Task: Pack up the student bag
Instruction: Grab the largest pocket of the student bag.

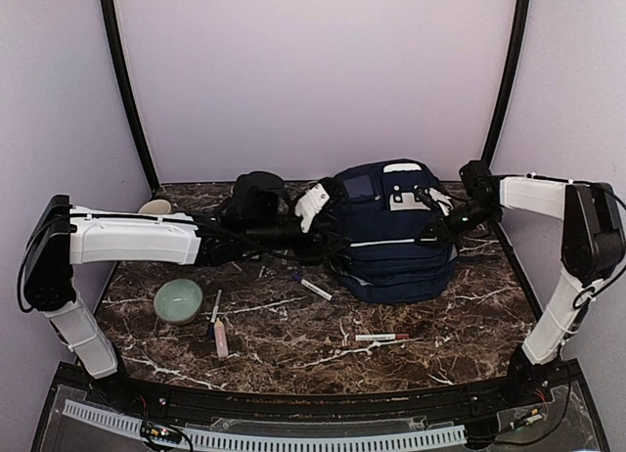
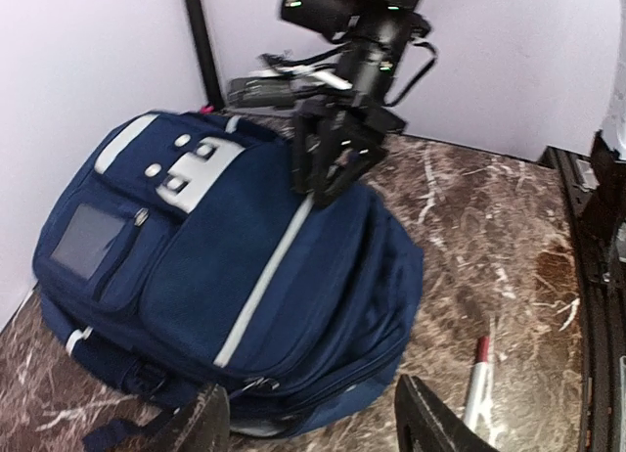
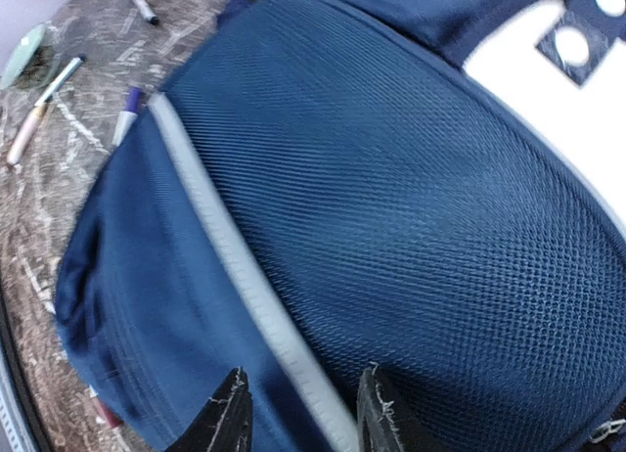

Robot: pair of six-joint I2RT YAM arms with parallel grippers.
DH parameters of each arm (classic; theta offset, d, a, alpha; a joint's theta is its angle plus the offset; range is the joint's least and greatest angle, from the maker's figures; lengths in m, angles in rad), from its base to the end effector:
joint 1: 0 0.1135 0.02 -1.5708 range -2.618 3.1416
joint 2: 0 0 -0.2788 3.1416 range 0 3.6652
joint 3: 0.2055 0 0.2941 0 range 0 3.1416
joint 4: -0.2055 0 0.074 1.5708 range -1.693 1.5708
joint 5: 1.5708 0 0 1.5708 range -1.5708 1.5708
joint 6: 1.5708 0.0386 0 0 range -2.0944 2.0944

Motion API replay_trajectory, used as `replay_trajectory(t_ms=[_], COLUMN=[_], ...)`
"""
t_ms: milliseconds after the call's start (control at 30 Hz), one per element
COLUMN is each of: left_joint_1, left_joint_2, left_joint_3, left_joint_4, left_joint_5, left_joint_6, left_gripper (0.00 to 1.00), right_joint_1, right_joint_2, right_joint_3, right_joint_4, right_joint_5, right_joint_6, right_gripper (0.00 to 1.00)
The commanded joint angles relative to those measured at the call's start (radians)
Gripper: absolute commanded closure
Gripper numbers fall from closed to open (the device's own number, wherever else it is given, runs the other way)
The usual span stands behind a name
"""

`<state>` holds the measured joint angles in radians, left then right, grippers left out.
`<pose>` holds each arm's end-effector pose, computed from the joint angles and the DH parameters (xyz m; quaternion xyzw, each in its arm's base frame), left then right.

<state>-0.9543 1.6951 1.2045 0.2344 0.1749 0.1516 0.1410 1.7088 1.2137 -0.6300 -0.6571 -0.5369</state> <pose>0.2519 -0.3671 0.2790 0.4596 0.6431 -0.3014 0.5333 0.3781 0.0775 0.2113 -0.3742 0.8469 0.2674 0.2670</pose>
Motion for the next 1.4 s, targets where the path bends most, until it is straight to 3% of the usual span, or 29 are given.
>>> replay_trajectory(t_ms=[0,133,300,533,700,1033,1367], left_joint_1=[0.131,0.210,0.299,0.362,0.381,0.387,0.387], left_joint_2=[0.020,0.132,0.274,0.409,0.449,0.553,0.660], left_joint_3=[-0.116,-0.038,0.043,0.164,0.196,0.340,0.489], left_joint_4=[0.036,-0.007,0.004,-0.100,-0.078,-0.127,-0.285], left_joint_5=[0.156,0.314,0.464,0.441,0.447,0.521,0.550], left_joint_6=[-0.053,-0.071,-0.099,0.006,0.037,0.091,0.073], left_gripper=[0.41,0.48,0.49,0.43,0.42,0.54,0.53], right_joint_1=[-0.006,-0.006,-0.006,-0.006,-0.006,-0.004,-0.004], right_joint_2=[0.084,0.139,0.183,0.184,0.184,0.210,0.225], right_joint_3=[-0.029,-0.055,-0.050,-0.055,-0.054,-0.054,-0.050], right_joint_4=[0.117,0.163,0.155,0.150,0.150,0.133,0.124], right_joint_5=[0.123,0.267,0.275,0.269,0.260,0.235,0.231], right_joint_6=[0.087,0.107,0.133,0.124,0.125,0.120,0.117], right_gripper=[0.64,0.65,0.66,0.65,0.65,0.65,0.65])
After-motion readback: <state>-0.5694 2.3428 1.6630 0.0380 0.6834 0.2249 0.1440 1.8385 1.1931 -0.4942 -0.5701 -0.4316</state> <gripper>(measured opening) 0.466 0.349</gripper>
